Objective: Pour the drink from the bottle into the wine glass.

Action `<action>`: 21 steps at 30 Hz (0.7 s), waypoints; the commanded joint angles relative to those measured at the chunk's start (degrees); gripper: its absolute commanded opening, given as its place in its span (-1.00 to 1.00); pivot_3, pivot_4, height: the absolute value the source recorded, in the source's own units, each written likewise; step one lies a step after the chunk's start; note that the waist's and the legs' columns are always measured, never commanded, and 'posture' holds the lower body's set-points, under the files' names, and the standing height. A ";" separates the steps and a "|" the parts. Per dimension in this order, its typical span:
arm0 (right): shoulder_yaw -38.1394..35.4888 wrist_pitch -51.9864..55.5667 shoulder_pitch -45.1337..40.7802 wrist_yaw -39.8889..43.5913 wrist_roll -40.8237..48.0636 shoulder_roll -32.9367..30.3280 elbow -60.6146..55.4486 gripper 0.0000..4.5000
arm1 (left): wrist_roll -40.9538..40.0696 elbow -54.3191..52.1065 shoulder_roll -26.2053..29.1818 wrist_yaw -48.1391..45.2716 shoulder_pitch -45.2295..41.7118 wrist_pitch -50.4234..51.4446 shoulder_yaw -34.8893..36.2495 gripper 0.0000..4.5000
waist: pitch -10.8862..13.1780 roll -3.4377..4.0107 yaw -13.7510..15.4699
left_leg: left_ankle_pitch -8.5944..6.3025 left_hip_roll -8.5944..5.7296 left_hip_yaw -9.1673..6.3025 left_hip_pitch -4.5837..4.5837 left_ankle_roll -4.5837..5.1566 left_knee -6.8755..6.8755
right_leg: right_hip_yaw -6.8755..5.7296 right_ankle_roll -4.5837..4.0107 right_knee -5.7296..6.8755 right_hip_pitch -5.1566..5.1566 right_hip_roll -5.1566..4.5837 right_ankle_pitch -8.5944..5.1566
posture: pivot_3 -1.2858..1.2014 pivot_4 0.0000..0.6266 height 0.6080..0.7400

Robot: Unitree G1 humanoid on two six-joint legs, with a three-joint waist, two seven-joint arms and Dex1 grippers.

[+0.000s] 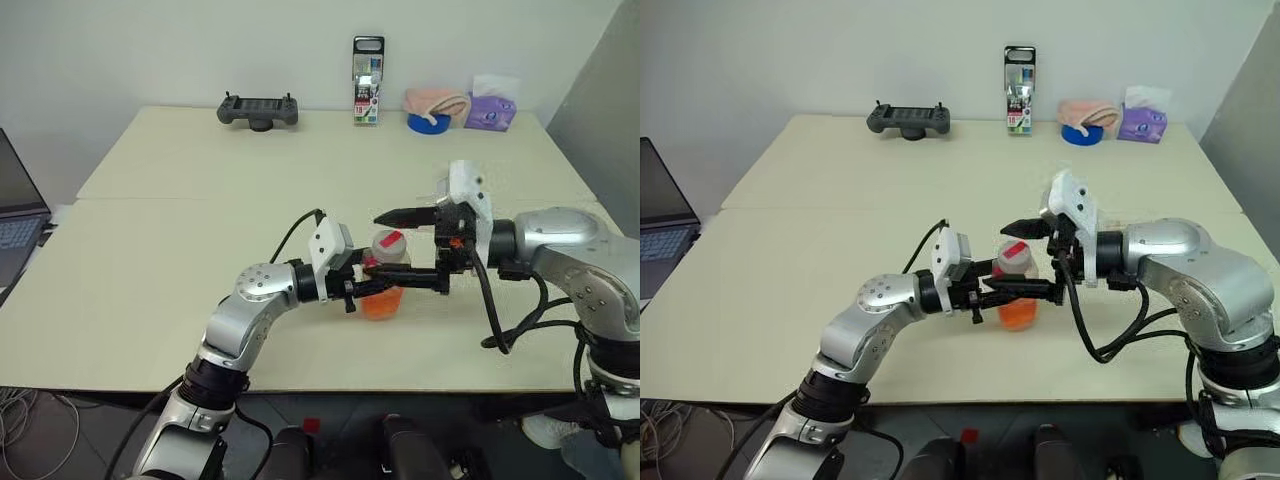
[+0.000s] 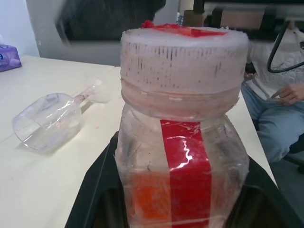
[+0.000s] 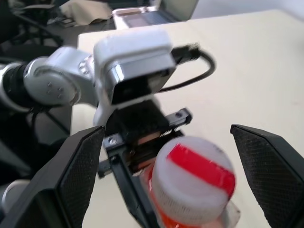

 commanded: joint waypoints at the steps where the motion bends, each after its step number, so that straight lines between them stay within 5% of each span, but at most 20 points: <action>1: -3.71 3.46 -0.43 -7.35 2.50 2.26 -4.20 1.00 | 0.13 0.39 -0.58 -0.26 -2.44 -2.52 1.00 -0.21 | 0.00 0.00 -0.01 | 0.00 0.00 0.00 -0.02 0.00 0.00 | 0.00 0.00 -0.01 -0.01 0.00 0.00 | 0.03 -0.52 1.00; 8: -6.26 13.50 3.71 -18.04 7.78 3.83 -12.36 1.00 | 0.40 0.57 -0.67 -0.07 -1.49 -3.77 1.20 -0.21 | 0.00 0.00 0.08 | 0.00 -0.02 -0.01 -0.07 0.00 -0.02 | 0.00 0.00 -0.04 -0.02 -0.03 0.00 | 0.03 -0.52 1.00; 21: -13.16 25.79 3.85 -40.23 8.54 20.56 -17.02 1.00 | 1.51 5.48 0.22 -1.48 -3.31 -7.40 2.19 -0.21 | 0.00 0.01 -0.04 | 0.00 -0.01 -0.01 -0.04 0.01 -0.02 | 0.02 -0.01 0.01 -0.03 0.00 0.00 | 0.03 -0.52 1.00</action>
